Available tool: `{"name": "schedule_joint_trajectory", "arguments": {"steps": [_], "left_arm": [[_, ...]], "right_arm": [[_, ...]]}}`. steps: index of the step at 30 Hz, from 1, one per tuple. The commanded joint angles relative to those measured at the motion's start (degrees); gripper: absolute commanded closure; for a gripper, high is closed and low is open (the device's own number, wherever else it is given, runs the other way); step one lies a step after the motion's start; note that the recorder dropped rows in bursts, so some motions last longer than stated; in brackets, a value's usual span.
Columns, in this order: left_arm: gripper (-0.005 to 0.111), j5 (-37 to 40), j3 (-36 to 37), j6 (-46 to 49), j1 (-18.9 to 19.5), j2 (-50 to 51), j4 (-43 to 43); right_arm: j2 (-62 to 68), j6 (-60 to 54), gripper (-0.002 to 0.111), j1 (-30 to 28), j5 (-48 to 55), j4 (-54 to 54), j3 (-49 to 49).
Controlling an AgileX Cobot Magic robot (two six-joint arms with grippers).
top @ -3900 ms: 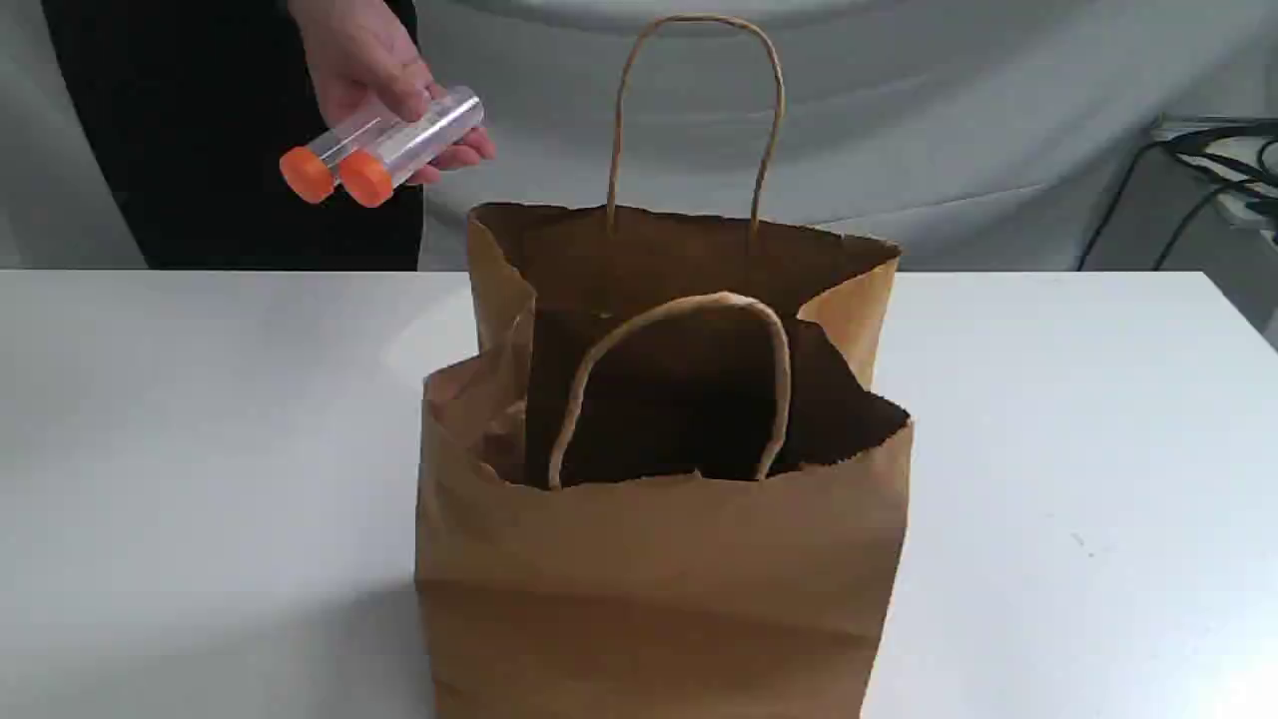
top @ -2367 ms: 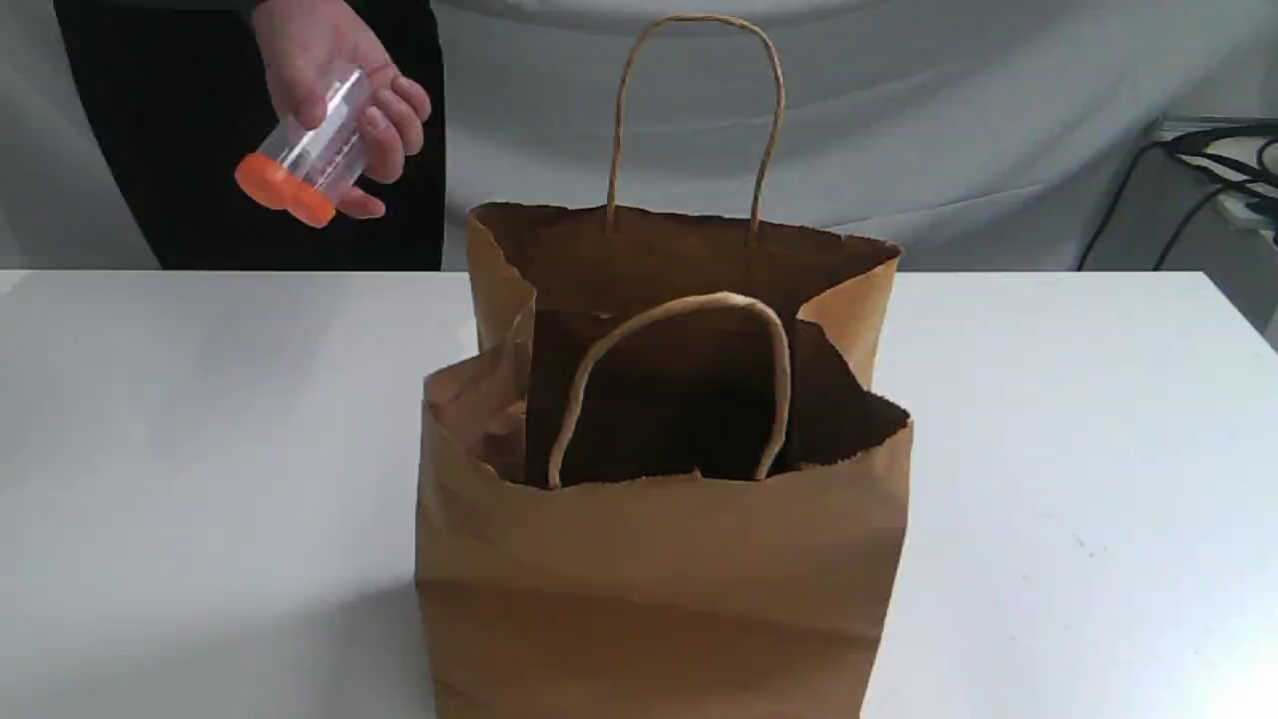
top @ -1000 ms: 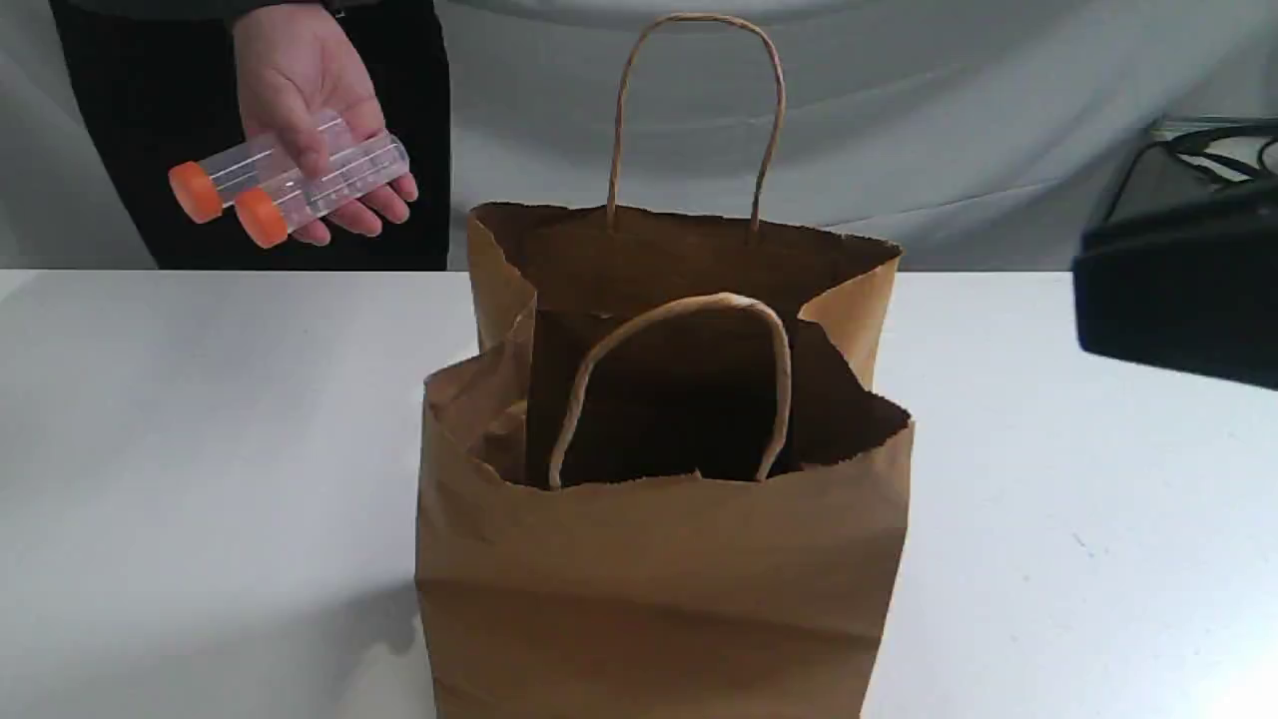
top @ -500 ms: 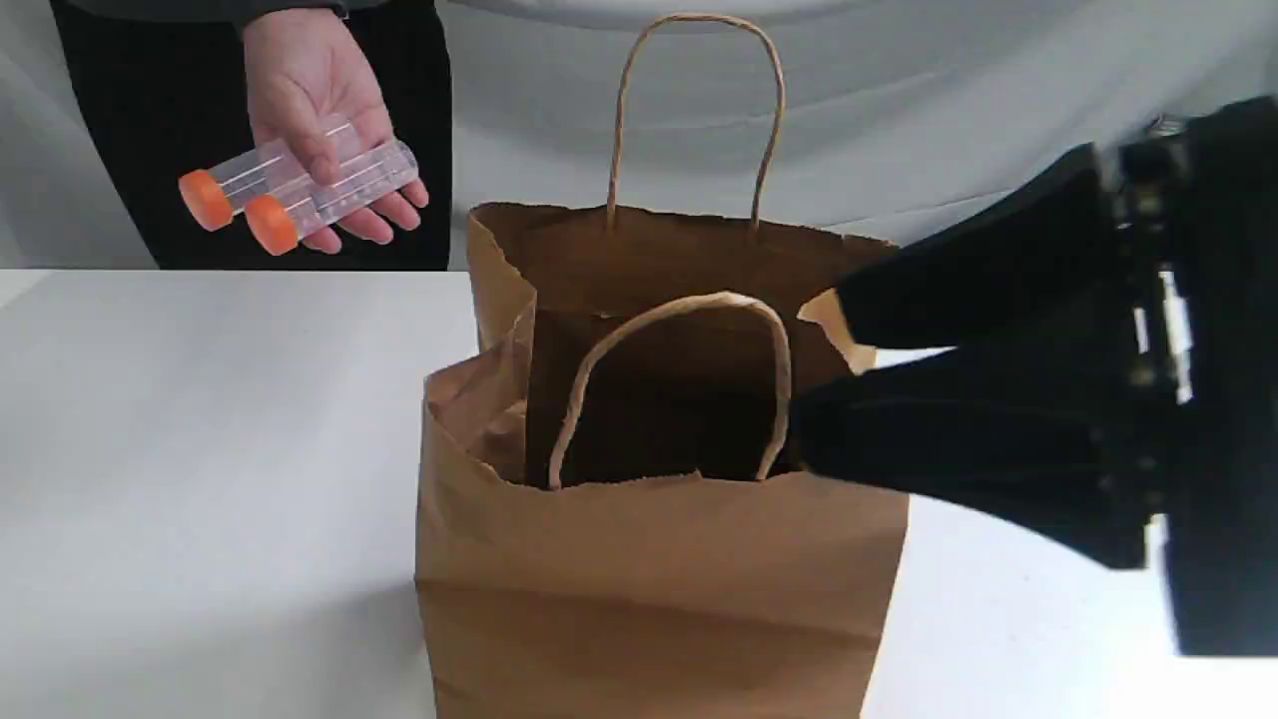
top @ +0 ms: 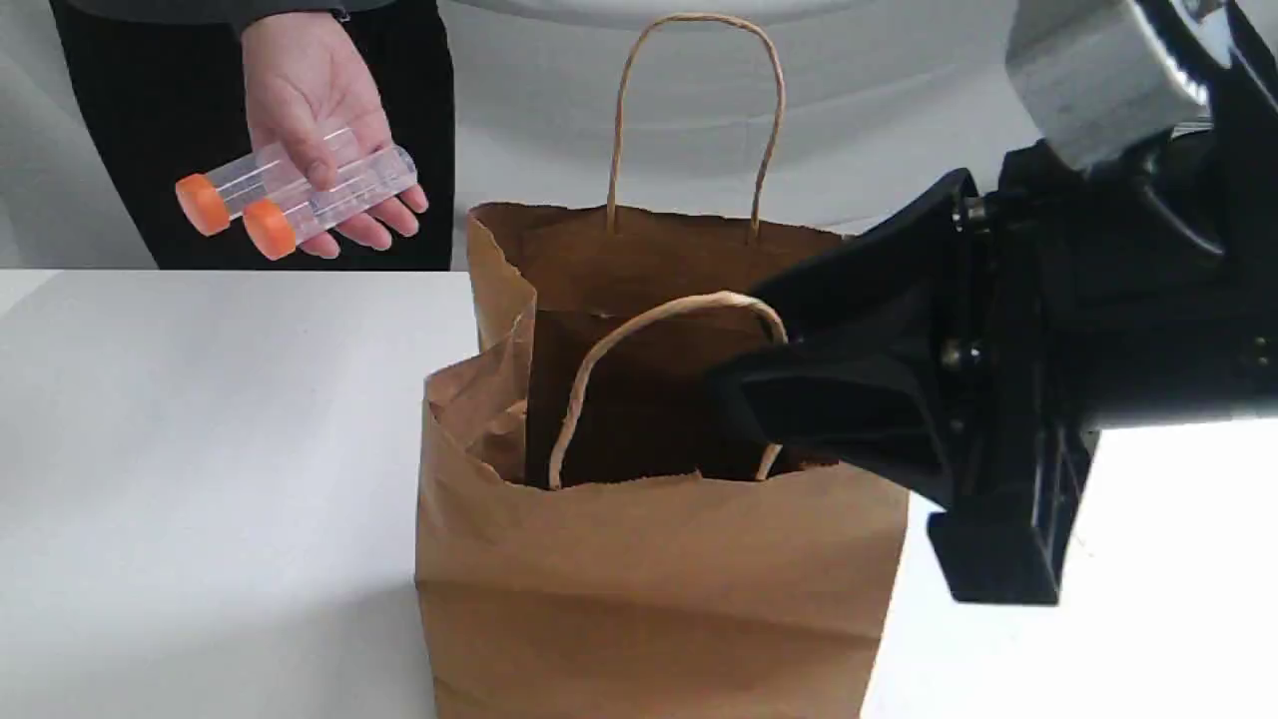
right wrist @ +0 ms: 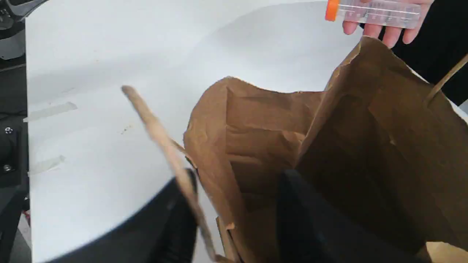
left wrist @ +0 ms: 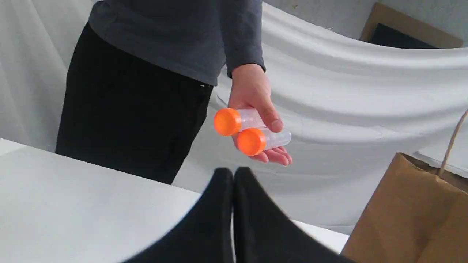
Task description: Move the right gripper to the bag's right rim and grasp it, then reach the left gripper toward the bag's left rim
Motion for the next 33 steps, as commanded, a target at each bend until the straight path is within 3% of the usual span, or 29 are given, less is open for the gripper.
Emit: {"name": "schedule_joint_trajectory", "arguments": {"steps": [1,7,10,18,21,23,28,33], "left_arm": [[0.107,-0.1,0.3,-0.5,0.1,-0.1,-0.2],[0.107,-0.2,0.3,-3.1,0.1,-0.1,-3.5],[0.107,3.4,-0.7,-4.0,0.1,-0.1,-4.7],[0.107,16.1,-20.6,-0.9,0.1,3.9,-4.7],[0.107,22.0,-28.5,5.9,0.1,11.5,-6.6],[0.107,26.2,-34.0,15.8,0.1,18.3,-12.4],[0.107,38.0,-47.5,43.5,0.1,36.9,-33.5],[0.107,55.3,-62.3,54.6,0.1,55.5,-45.2]], "right_arm": [[0.1,0.2,0.108,0.3,1.3,-0.1,-0.4],[0.1,0.2,0.108,0.3,1.3,-0.5,-0.4],[0.1,0.5,0.108,0.3,1.3,-0.5,-0.4],[0.1,0.5,0.108,0.3,1.1,-0.5,-0.4],[0.1,0.5,0.108,0.3,1.1,-0.5,-0.4],[0.1,0.5,0.108,0.3,1.1,-0.5,-0.4],[0.1,0.5,0.108,0.3,0.8,-0.5,-0.4],[0.1,0.6,0.108,0.3,0.8,-0.5,-0.4]]}}
